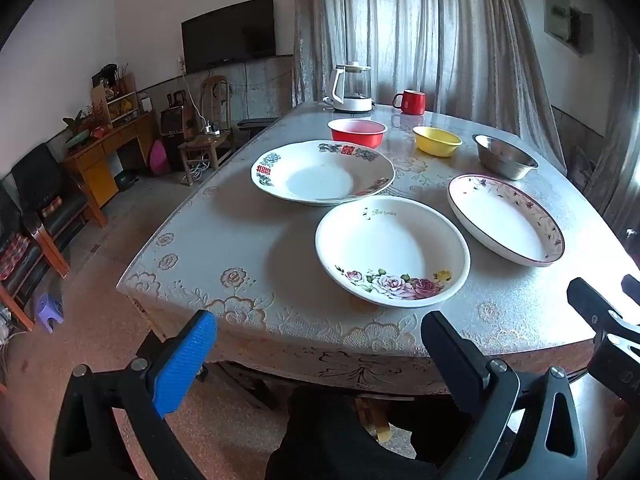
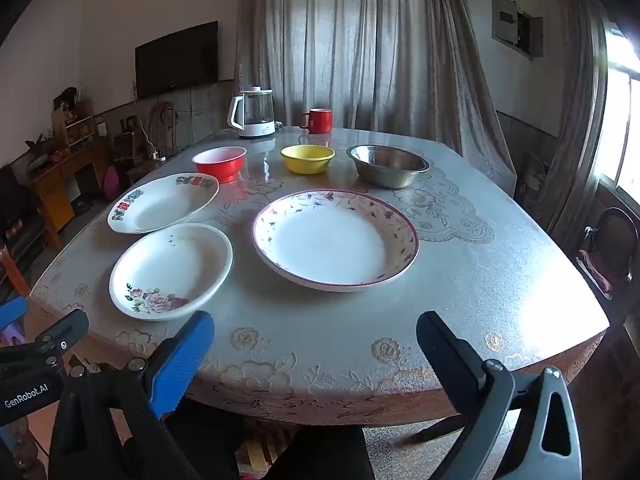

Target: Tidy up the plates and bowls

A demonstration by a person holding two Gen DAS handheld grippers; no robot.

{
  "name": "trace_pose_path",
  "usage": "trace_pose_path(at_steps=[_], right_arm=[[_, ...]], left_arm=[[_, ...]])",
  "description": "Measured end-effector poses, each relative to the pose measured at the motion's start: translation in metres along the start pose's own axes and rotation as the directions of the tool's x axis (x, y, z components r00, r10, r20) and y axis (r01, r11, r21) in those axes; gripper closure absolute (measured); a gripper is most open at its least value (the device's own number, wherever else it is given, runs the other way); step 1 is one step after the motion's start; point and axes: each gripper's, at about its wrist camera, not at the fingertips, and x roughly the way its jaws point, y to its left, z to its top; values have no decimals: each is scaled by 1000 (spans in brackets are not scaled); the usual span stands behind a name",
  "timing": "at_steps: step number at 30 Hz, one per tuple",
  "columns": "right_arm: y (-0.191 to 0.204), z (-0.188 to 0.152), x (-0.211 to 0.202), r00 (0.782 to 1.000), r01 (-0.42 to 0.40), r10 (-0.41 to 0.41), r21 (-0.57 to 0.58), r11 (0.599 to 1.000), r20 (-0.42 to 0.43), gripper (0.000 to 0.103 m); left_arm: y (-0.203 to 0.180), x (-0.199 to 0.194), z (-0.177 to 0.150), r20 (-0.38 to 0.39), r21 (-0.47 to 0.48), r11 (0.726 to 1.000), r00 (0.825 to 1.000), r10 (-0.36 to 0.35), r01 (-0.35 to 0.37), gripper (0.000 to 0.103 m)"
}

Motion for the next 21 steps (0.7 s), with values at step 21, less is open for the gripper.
trace_pose_path(at_steps=[21], right_arm=[[-1, -2, 5, 1000, 10, -10, 9, 1000, -11, 0]], left_arm=[[2, -1, 0, 11, -5, 1000, 1000, -7, 7, 0]])
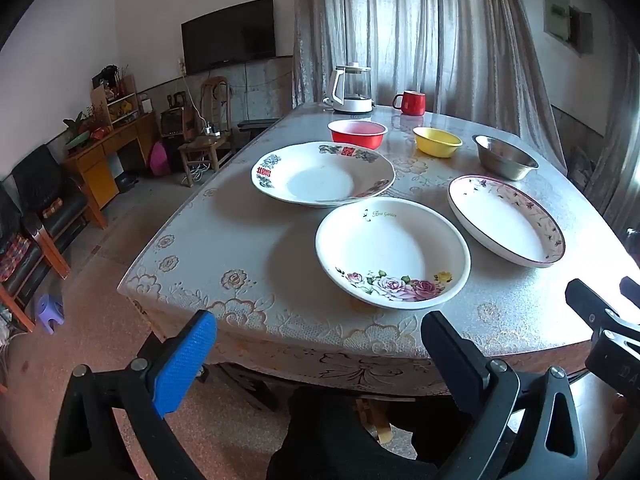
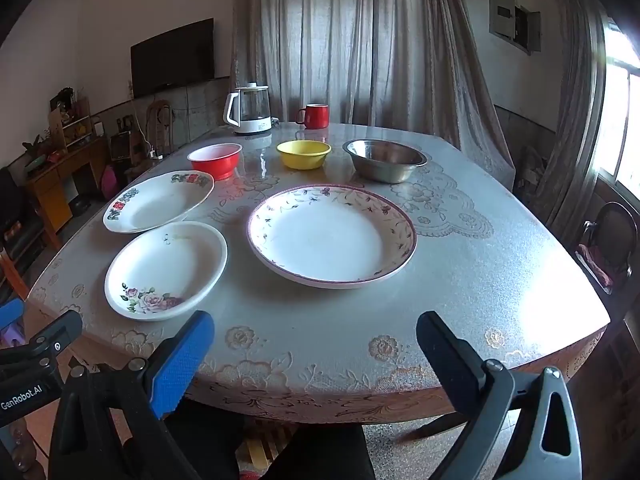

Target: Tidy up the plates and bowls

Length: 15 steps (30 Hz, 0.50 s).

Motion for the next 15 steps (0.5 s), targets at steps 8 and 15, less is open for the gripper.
trace_pose_path(at_steps=[8, 15], right_arm=[[-1, -1, 2, 1000, 11, -11, 10, 1000, -6, 0], [-1, 0, 2, 1000, 15, -15, 11, 1000, -2, 0]], left_arm=[[-2, 2, 0, 0, 12, 1000, 1000, 2, -2, 0], [-4, 3, 0, 0, 19, 1000, 1000, 2, -2, 0]])
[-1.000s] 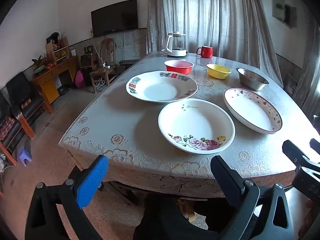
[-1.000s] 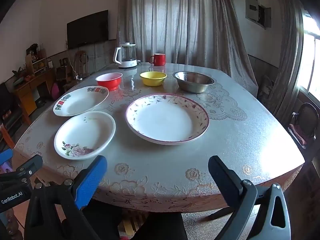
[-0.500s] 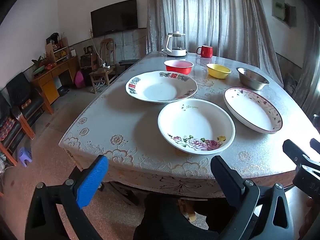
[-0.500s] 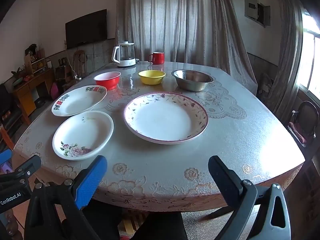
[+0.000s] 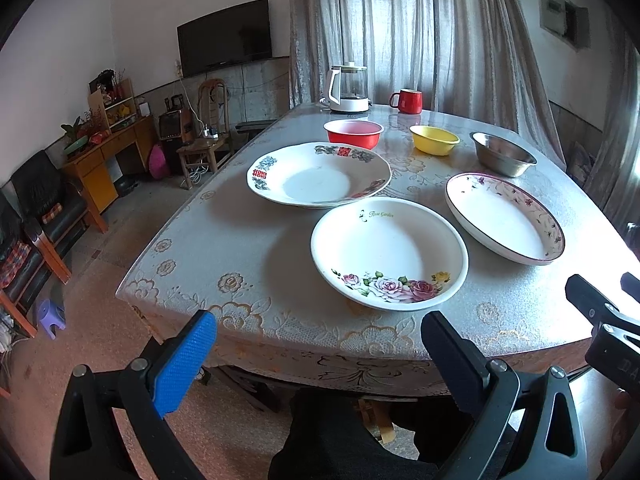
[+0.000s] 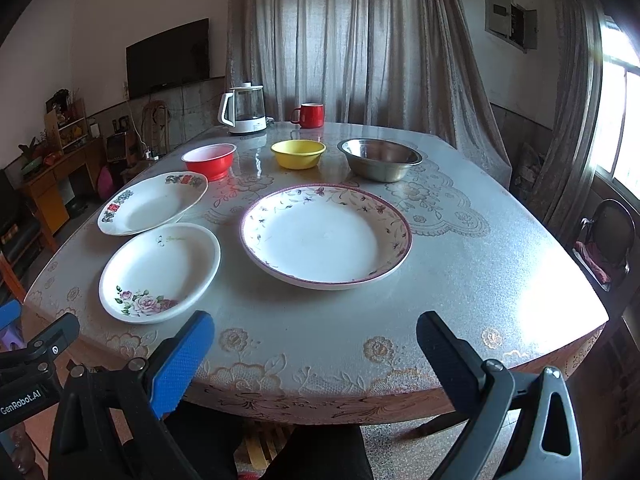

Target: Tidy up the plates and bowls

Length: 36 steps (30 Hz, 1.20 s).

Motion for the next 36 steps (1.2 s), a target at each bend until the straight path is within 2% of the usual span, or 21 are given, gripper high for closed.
trace_pose_path(at_steps=[36], right_arm=[[-3, 0, 3, 1000, 6, -5, 10, 1000, -13, 0]], left_arm=[[-1, 5, -3, -21, 3, 1000, 1000, 6, -6, 0]])
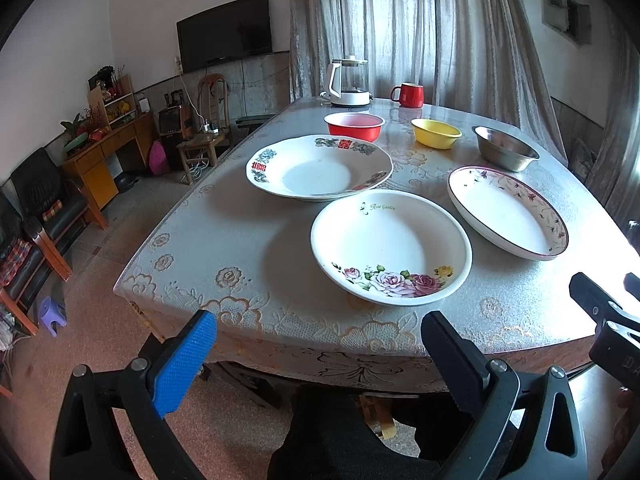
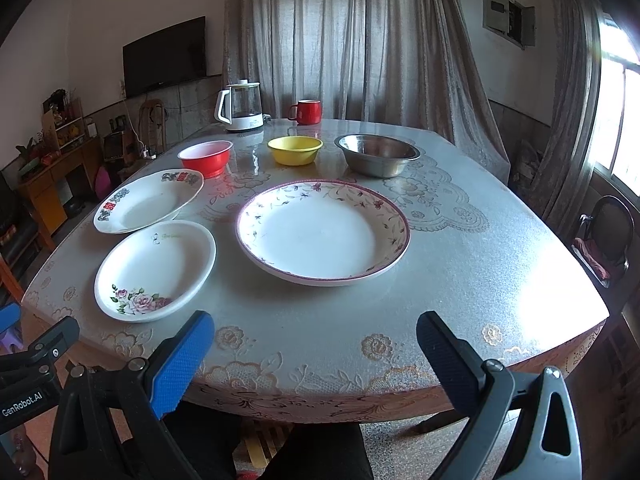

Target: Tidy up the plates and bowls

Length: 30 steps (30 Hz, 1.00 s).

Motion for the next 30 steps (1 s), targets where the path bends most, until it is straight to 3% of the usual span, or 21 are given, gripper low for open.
trace_pose_path(at_steps=[16, 25, 30], right_arm=[[-4, 0, 5, 1000, 3, -3, 13, 1000, -8, 0], [-5, 5, 9, 1000, 1, -1, 1, 1000, 5, 0], [-17, 14, 13, 1000, 14, -15, 30, 999, 19, 0]], left_arm=[[-2, 2, 1, 3, 10, 1000, 1000, 16, -16, 0], [-13, 3, 10, 25, 72, 997, 999, 36, -38, 0], [-14, 8, 22, 12, 62, 998, 1000, 2, -3, 0]])
